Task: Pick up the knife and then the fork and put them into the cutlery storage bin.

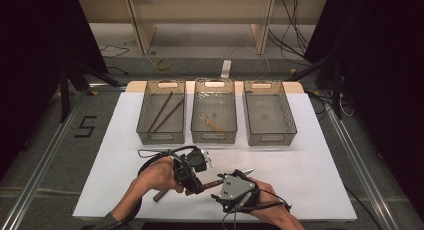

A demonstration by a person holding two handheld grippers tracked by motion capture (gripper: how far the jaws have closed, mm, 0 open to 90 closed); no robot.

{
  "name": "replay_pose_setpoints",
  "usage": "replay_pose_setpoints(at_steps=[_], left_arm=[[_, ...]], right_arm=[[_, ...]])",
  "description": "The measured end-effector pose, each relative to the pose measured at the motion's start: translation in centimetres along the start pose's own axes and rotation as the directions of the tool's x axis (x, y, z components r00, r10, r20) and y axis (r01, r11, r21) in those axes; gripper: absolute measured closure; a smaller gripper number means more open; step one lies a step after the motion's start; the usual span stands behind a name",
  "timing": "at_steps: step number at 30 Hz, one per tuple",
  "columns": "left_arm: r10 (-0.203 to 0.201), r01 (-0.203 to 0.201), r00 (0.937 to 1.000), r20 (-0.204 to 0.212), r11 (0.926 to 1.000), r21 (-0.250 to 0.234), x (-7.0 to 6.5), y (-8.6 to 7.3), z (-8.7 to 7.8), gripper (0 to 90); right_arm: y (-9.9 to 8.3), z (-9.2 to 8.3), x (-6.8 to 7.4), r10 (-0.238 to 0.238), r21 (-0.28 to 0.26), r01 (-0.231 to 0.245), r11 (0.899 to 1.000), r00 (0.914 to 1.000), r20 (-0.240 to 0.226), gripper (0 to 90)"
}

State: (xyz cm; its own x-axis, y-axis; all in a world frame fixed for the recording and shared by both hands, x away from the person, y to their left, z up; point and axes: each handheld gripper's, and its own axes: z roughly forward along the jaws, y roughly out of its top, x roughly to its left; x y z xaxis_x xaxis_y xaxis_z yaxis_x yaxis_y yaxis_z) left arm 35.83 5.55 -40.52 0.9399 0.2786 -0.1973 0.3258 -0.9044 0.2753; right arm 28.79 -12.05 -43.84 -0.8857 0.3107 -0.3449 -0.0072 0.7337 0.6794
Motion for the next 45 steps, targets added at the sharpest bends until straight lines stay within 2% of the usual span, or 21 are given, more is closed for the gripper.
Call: replay_pose_setpoints(at_steps=[4, 9, 12, 16, 20, 21, 24, 25, 26, 28, 29, 30, 31, 33, 34, 35, 37, 38, 41, 43, 45], left_arm=[[0.003, -0.003, 0.9999, 0.012, 1.0000, 0.000, -0.3, 0.2, 0.1, 75.2], [0.011, -0.011, 0.9998, 0.018, 0.9999, 0.008, -0.6, 0.3, 0.1, 75.2], [0.018, -0.018, 0.9995, 0.025, 0.9998, 0.011, -0.9, 0.5, 0.0, 75.2], [0.024, -0.024, 0.9993, 0.029, 0.9995, 0.017, -1.1, 0.6, 0.1, 75.2], [0.023, -0.024, 0.9991, 0.035, 0.9995, 0.023, -1.1, 0.6, 0.3, 75.2], [0.021, -0.022, 0.9991, 0.036, 0.9995, 0.023, -1.0, 0.6, 0.3, 75.2], [0.023, -0.024, 0.9987, 0.045, 0.9995, 0.022, -1.0, 0.6, 0.4, 75.1], [0.024, -0.026, 0.9984, 0.051, 0.9994, 0.022, -1.0, 0.6, 0.4, 75.1], [0.030, -0.031, 0.9981, 0.054, 0.9992, 0.024, -1.0, 0.6, 0.5, 75.0], [0.038, -0.039, 0.9981, 0.048, 0.9990, 0.020, -1.1, 0.6, 0.4, 74.9], [0.036, -0.037, 0.9982, 0.048, 0.9992, 0.013, -1.0, 0.6, 0.3, 74.8], [0.038, -0.039, 0.9981, 0.048, 0.9992, 0.005, -1.0, 0.5, 0.2, 74.6], [0.041, -0.041, 0.9979, 0.050, 0.9992, -0.004, -0.9, 0.5, 0.0, 74.3], [0.041, -0.039, 0.9979, 0.051, 0.9989, -0.027, -0.8, 0.4, -0.3, 73.5], [0.053, -0.052, 0.9974, 0.048, 0.9983, -0.028, -0.8, 0.4, -0.3, 73.4], [0.059, -0.058, 0.9971, 0.047, 0.9979, -0.031, -0.9, 0.4, -0.4, 73.5], [0.066, -0.065, 0.9971, 0.039, 0.9973, -0.034, -1.0, 0.4, -0.4, 73.2], [0.062, -0.061, 0.9978, 0.025, 0.9975, -0.035, -1.0, 0.4, -0.4, 72.1], [0.044, -0.045, 0.9989, -0.013, 0.9976, -0.052, -0.7, 0.2, -0.8, 58.3], [0.009, -0.012, 0.9994, -0.034, 0.9959, -0.089, -0.5, 0.0, -1.1, 46.5], [-0.013, 0.008, 0.9986, -0.050, 0.9938, -0.111, -0.2, -0.3, -1.5, 40.7]], right_arm=[[0.1, 0.3, 0.3, -0.050, 0.019, 0.050, 0.999, 0.9987, 0.012, 46.2], [0.2, 0.7, 0.6, -0.082, 0.032, 0.082, 0.996, 0.9965, 0.016, 51.7], [0.2, 0.9, 0.8, -0.112, 0.053, 0.112, 0.992, 0.9936, 0.013, 55.1], [0.3, 1.0, 1.0, -0.175, 0.074, 0.173, 0.982, 0.9845, 0.014, 61.3], [0.3, 1.1, 1.5, -0.185, 0.073, 0.183, 0.980, 0.9823, 0.028, 66.2], [0.3, 1.1, 1.4, -0.216, 0.087, 0.213, 0.973, 0.9761, 0.027, 67.0], [0.3, 1.2, 1.5, -0.229, 0.094, 0.226, 0.970, 0.9730, 0.026, 68.7], [0.3, 1.1, 1.5, -0.259, 0.101, 0.256, 0.962, 0.9659, 0.017, 69.3], [0.3, 1.1, 1.6, -0.254, 0.104, 0.251, 0.962, 0.9668, 0.021, 69.9], [0.4, 1.0, 1.7, -0.291, 0.115, 0.288, 0.951, 0.9567, 0.013, 71.2], [0.4, 1.1, 1.7, -0.284, 0.111, 0.280, 0.953, 0.9588, 0.017, 72.1], [0.3, 1.1, 1.6, -0.295, 0.113, 0.293, 0.949, 0.9554, 0.003, 73.4], [0.2, 1.1, 1.7, -0.286, 0.128, 0.285, 0.950, 0.9581, -0.007, 74.9], [0.1, 1.3, 1.8, -0.307, 0.130, 0.307, 0.943, 0.9516, -0.021, 77.4], [0.1, 1.4, 1.9, -0.307, 0.130, 0.307, 0.943, 0.9515, -0.019, 77.5], [0.1, 1.3, 1.9, -0.290, 0.134, 0.290, 0.948, 0.9567, -0.024, 77.5], [0.2, 1.2, 1.8, -0.289, 0.133, 0.291, 0.947, 0.9567, -0.037, 77.6], [0.1, 1.2, 1.7, -0.290, 0.134, 0.291, 0.947, 0.9566, -0.033, 77.6], [0.0, 1.2, 1.6, -0.285, 0.138, 0.286, 0.948, 0.9581, -0.033, 77.7], [-0.1, 1.1, 1.3, -0.291, 0.141, 0.293, 0.946, 0.9562, -0.031, 77.7], [-0.2, 1.0, 1.1, -0.275, 0.144, 0.276, 0.950, 0.9610, -0.026, 77.7]])
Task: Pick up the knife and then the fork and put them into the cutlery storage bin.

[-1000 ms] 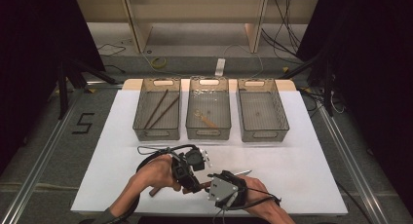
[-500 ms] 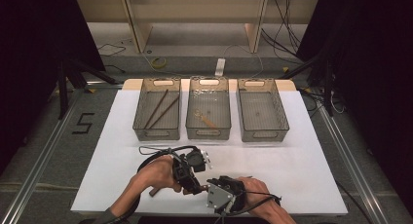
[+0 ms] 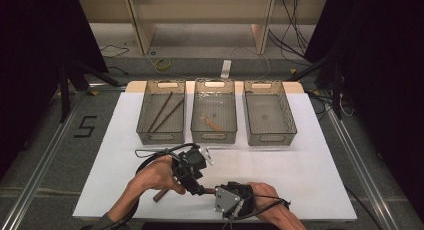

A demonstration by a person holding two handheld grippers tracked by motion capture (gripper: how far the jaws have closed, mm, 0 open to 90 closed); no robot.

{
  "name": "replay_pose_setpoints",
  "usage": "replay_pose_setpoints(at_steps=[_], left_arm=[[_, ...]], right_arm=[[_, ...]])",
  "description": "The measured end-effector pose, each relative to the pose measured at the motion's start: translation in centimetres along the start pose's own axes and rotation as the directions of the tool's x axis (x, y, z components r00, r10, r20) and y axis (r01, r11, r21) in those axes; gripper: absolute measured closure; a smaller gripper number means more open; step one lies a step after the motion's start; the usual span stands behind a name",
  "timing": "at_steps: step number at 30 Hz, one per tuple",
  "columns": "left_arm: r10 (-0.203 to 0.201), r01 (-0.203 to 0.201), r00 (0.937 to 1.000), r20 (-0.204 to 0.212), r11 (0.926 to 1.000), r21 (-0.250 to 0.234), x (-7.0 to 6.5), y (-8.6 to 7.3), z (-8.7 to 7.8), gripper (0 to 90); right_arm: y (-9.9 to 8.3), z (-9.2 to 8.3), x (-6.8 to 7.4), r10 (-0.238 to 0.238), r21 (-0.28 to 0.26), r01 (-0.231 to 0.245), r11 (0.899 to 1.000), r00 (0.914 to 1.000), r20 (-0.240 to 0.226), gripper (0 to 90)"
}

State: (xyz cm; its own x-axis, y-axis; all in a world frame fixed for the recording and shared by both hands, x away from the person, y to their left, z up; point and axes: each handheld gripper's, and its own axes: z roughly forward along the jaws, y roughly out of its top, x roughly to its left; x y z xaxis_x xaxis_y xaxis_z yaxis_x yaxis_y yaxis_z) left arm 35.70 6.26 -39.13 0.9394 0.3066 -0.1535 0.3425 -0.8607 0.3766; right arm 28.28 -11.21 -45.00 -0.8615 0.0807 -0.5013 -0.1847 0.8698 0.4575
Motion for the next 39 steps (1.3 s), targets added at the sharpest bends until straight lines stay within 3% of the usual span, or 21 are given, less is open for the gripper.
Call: replay_pose_setpoints(at_steps=[3, 7, 11, 15, 21, 22, 24, 26, 29, 31, 34, 36, 39], left_arm=[[-0.035, 0.035, 0.9994, 0.001, 0.9985, -0.041, 0.4, -0.4, -0.6, 32.3], [-0.063, 0.060, 0.9976, -0.029, 0.9943, -0.088, 0.7, -1.1, -1.5, 25.2], [-0.121, 0.113, 0.9908, -0.061, 0.9856, -0.126, 1.1, -1.9, -1.9, 20.9], [-0.184, 0.167, 0.9792, -0.087, 0.9705, -0.175, 1.7, -3.0, -2.1, 18.1], [-0.251, 0.214, 0.9608, -0.118, 0.9420, -0.259, 2.2, -4.1, -2.3, 16.1], [-0.256, 0.217, 0.9593, -0.120, 0.9393, -0.266, 2.3, -4.3, -2.3, 16.1], [-0.279, 0.232, 0.9510, -0.133, 0.9286, -0.290, 2.4, -4.8, -2.1, 15.9], [-0.300, 0.246, 0.9440, -0.138, 0.9183, -0.310, 2.5, -5.3, -1.9, 15.9], [-0.319, 0.249, 0.9347, -0.158, 0.9040, -0.347, 2.6, -6.1, -1.7, 15.7], [-0.342, 0.263, 0.9260, -0.160, 0.8881, -0.377, 2.5, -6.6, -1.6, 15.7], [-0.346, 0.263, 0.9242, -0.161, 0.8831, -0.389, 2.4, -7.0, -1.5, 15.6], [-0.352, 0.267, 0.9210, -0.166, 0.8809, -0.391, 2.5, -7.2, -1.3, 15.3], [-0.358, 0.262, 0.9184, -0.168, 0.8685, -0.421, 2.4, -7.4, -1.3, 15.3]], right_arm=[[-0.3, -0.2, -0.3, 0.023, 0.000, -0.023, 1.000, 0.9997, 0.005, 77.6], [-0.8, -0.6, -0.7, 0.056, -0.003, -0.056, 0.998, 0.9984, 0.007, 77.6], [-1.3, -1.0, -1.0, 0.087, -0.008, -0.087, 0.996, 0.9961, 0.015, 77.6], [-2.1, -1.5, -1.9, 0.141, -0.014, -0.140, 0.990, 0.9890, 0.044, 77.6], [-3.5, -2.4, -4.1, 0.263, -0.040, -0.260, 0.965, 0.9626, 0.067, 77.6], [-3.7, -2.6, -4.5, 0.297, -0.044, -0.294, 0.955, 0.9523, 0.072, 77.6], [-4.3, -2.9, -5.5, 0.336, -0.057, -0.333, 0.941, 0.9383, 0.081, 77.6], [-4.8, -3.4, -6.5, 0.388, -0.066, -0.384, 0.921, 0.9179, 0.083, 77.6], [-5.4, -4.0, -8.1, 0.455, -0.091, -0.448, 0.890, 0.8865, 0.085, 77.6], [-5.8, -4.4, -9.2, 0.505, -0.110, -0.496, 0.861, 0.8591, 0.082, 77.6], [-6.2, -4.8, -11.0, 0.570, -0.134, -0.558, 0.819, 0.8182, 0.077, 77.6], [-6.5, -4.9, -12.1, 0.597, -0.140, -0.584, 0.800, 0.7984, 0.079, 77.6], [-6.6, -5.0, -13.5, 0.623, -0.140, -0.609, 0.781, 0.7770, 0.091, 77.6]])
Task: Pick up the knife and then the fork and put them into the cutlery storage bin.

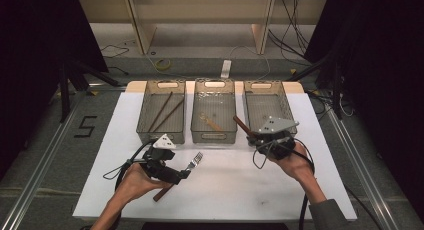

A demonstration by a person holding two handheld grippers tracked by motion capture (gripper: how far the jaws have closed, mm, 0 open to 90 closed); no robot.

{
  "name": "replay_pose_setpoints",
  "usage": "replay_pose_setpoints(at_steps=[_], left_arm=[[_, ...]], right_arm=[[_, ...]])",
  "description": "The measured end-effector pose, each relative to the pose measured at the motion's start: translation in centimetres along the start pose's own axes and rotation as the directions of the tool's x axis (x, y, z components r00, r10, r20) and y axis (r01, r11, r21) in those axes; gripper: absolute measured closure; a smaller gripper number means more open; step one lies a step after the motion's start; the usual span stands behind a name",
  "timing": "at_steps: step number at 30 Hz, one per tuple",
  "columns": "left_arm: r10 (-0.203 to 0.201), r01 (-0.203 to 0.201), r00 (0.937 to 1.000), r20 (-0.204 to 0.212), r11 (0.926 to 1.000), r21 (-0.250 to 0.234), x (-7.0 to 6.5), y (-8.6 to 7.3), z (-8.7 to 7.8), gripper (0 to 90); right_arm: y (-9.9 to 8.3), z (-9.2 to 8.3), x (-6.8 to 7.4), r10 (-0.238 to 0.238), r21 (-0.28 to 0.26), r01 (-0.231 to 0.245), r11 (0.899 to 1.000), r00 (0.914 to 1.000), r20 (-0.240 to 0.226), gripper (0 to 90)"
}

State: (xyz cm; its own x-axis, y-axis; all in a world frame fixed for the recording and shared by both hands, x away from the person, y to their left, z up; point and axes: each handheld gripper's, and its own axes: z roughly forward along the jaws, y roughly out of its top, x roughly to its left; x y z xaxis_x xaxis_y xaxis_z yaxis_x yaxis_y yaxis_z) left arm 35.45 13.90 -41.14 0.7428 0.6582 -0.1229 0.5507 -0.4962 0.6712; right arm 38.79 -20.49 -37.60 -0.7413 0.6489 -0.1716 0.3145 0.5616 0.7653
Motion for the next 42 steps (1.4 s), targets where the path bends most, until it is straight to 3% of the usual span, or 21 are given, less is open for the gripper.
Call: replay_pose_setpoints(at_steps=[3, 11, 20, 30, 42], left_arm=[[-0.004, 0.004, 1.0000, -0.002, 0.9991, -0.043, 0.0, -0.2, -0.2, 15.3], [-0.032, 0.031, 0.9995, -0.008, 0.9972, -0.068, 0.3, -0.8, -0.4, 15.3], [-0.051, 0.048, 0.9983, -0.028, 0.9944, -0.094, 0.6, -1.6, -0.7, 15.3], [-0.063, 0.059, 0.9975, -0.032, 0.9918, -0.113, 0.7, -2.1, -0.9, 15.3], [-0.073, 0.069, 0.9968, -0.033, 0.9901, -0.122, 0.6, -2.4, -1.3, 15.2]], right_arm=[[0.7, 0.2, -1.1, 0.031, 0.000, -0.031, 1.000, 0.9995, 0.006, 77.6], [2.3, 1.5, -4.0, 0.105, 0.007, -0.105, 0.994, 0.9943, 0.019, 77.6], [4.0, 2.9, -6.9, 0.180, 0.012, -0.181, 0.983, 0.9826, 0.045, 77.6], [5.0, 4.5, -9.5, 0.252, 0.031, -0.256, 0.966, 0.9636, 0.089, 77.6], [5.1, 6.4, -11.4, 0.326, 0.047, -0.334, 0.941, 0.9368, 0.127, 77.5]])
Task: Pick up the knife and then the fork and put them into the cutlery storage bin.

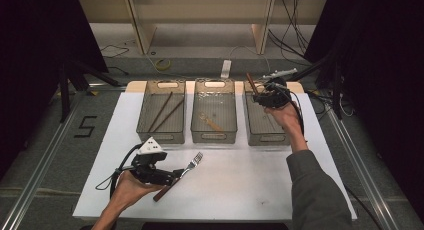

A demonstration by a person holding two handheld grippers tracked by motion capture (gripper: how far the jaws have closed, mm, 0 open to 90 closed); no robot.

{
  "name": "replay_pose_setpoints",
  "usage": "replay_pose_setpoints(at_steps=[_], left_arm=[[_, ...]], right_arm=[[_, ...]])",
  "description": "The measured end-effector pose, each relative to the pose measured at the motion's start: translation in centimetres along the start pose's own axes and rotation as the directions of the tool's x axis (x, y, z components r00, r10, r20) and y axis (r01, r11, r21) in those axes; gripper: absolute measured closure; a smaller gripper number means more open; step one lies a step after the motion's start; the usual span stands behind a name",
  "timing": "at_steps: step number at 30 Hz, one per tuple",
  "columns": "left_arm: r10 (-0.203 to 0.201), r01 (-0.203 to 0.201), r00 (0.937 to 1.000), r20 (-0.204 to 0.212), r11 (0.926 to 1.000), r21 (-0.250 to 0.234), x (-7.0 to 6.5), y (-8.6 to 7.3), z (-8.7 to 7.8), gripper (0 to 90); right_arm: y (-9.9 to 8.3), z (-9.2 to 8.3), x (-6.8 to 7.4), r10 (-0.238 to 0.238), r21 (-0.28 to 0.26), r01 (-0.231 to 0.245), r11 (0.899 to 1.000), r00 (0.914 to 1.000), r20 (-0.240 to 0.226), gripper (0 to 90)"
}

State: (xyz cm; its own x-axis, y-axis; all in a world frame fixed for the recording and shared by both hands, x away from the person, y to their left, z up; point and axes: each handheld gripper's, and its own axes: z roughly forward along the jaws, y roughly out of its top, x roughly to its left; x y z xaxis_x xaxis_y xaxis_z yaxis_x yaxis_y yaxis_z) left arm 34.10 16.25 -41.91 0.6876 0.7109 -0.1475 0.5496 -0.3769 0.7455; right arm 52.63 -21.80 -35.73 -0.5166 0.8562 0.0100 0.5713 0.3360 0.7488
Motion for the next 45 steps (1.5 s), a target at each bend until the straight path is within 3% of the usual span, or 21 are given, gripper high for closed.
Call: replay_pose_setpoints(at_steps=[10, 21, 33, 34, 37, 45], left_arm=[[-0.006, 0.006, 1.0000, -0.003, 0.9999, -0.010, 0.2, -0.3, -0.4, 15.2], [-0.004, 0.004, 1.0000, -0.005, 1.0000, 0.003, 0.2, -0.5, -0.3, 14.9], [0.000, 0.000, 1.0000, -0.008, 0.9999, 0.017, 0.1, -0.5, -0.2, 14.9], [0.000, 0.000, 1.0000, -0.008, 0.9999, 0.016, 0.1, -0.5, -0.2, 14.9], [-0.002, 0.002, 1.0000, -0.008, 0.9998, 0.018, 0.1, -0.5, -0.2, 14.9], [-0.004, 0.004, 0.9999, -0.009, 0.9995, 0.031, 0.1, -0.5, -0.1, 14.9]], right_arm=[[-0.4, 1.7, -1.3, 0.064, 0.024, -0.064, 0.998, 0.9979, 0.013, 77.4], [-0.7, 3.1, -1.2, 0.083, 0.053, -0.086, 0.995, 0.9956, 0.044, 77.4], [-1.6, 4.6, -1.2, 0.150, 0.109, -0.160, 0.981, 0.9837, 0.100, 76.8], [-1.7, 4.8, -1.1, 0.156, 0.120, -0.170, 0.978, 0.9813, 0.112, 76.0], [-1.7, 5.1, -1.1, 0.172, 0.146, -0.187, 0.971, 0.9791, 0.108, 56.1], [-1.2, 3.3, -1.0, 0.156, 0.103, -0.163, 0.981, 0.9849, 0.075, 46.7]])
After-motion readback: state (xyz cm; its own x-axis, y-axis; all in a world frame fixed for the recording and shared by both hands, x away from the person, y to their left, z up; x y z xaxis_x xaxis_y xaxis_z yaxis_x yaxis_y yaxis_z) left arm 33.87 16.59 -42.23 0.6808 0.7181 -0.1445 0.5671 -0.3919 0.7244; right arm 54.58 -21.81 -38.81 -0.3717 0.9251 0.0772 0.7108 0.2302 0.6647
